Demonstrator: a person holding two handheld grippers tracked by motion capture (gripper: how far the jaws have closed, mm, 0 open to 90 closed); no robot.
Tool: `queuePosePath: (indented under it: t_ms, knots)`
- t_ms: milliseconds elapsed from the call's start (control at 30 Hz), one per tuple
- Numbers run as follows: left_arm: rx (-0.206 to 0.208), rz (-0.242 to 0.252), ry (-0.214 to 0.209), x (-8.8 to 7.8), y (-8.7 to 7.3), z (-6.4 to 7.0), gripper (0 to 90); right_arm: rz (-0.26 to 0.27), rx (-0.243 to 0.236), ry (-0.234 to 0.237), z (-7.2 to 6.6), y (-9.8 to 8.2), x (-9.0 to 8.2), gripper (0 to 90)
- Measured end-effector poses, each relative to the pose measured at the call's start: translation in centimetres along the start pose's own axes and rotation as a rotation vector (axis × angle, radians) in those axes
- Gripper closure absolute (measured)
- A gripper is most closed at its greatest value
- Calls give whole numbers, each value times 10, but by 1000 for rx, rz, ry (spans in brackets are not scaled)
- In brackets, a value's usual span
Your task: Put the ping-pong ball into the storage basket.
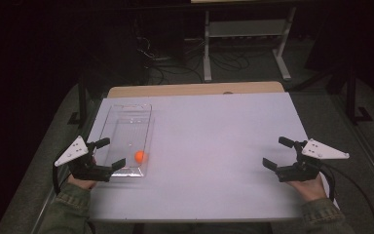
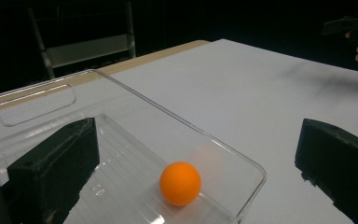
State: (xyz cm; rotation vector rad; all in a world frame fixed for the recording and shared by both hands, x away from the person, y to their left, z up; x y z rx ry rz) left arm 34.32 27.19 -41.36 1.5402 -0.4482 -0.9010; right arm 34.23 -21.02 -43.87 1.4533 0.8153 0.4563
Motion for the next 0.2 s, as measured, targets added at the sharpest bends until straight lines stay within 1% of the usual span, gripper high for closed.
queuePosePath:
  t_ms: [200]
  knots:
    - [-4,11,-7,-2,0,0,0,-4,-1,2,0,-1,1,0]
Point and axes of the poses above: each handheld gripper's, and its own axes: x roughly forward along the jaws, y roughly out of its top, z roughly to its right, the point moved 9 cm from there along x, roughly forward along the jaws
